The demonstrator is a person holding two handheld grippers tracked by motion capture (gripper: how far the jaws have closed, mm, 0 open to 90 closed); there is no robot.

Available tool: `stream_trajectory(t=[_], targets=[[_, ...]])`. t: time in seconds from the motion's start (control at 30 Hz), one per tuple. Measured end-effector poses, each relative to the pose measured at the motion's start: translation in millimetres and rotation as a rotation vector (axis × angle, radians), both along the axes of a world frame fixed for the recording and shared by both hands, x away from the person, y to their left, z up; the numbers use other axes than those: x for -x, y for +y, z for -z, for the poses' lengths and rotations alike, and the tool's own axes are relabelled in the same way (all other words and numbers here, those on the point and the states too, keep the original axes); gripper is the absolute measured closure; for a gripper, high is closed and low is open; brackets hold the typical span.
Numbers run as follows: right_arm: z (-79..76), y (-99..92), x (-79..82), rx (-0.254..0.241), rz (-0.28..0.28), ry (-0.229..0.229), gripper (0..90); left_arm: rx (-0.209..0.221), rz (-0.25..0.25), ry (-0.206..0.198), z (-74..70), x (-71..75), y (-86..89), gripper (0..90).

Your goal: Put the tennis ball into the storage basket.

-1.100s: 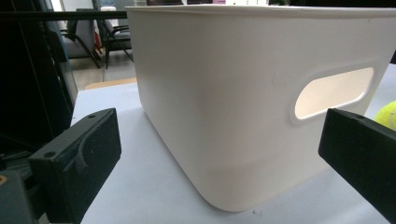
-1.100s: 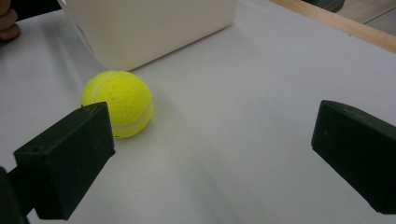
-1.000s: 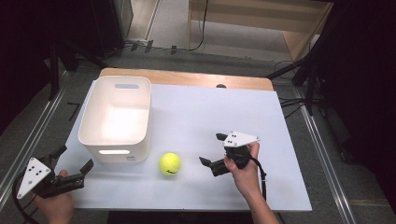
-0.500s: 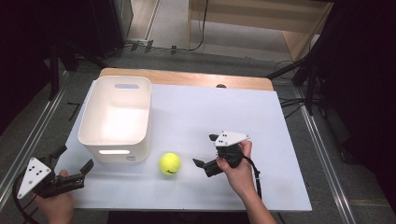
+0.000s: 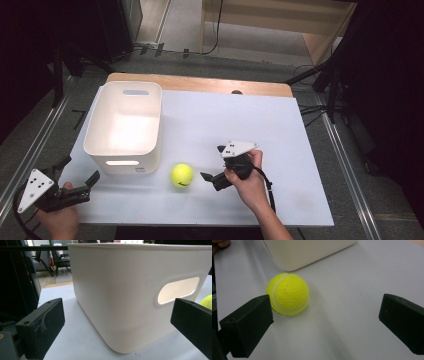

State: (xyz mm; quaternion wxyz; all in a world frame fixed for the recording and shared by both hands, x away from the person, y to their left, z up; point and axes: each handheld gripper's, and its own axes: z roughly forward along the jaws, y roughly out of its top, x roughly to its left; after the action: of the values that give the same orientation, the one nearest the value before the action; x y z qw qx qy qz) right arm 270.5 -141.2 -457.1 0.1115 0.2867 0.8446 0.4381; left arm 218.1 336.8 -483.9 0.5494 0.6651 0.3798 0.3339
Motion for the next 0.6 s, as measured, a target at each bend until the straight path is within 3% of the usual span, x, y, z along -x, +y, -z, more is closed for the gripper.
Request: stream_trajectory(t=[0.6], targets=[[3.2, 24.3, -2.1, 0.026, -0.046, 0.024, 0.0, -0.003, 0.003, -0.001, 0.0, -0.5, -0.2, 0.0]])
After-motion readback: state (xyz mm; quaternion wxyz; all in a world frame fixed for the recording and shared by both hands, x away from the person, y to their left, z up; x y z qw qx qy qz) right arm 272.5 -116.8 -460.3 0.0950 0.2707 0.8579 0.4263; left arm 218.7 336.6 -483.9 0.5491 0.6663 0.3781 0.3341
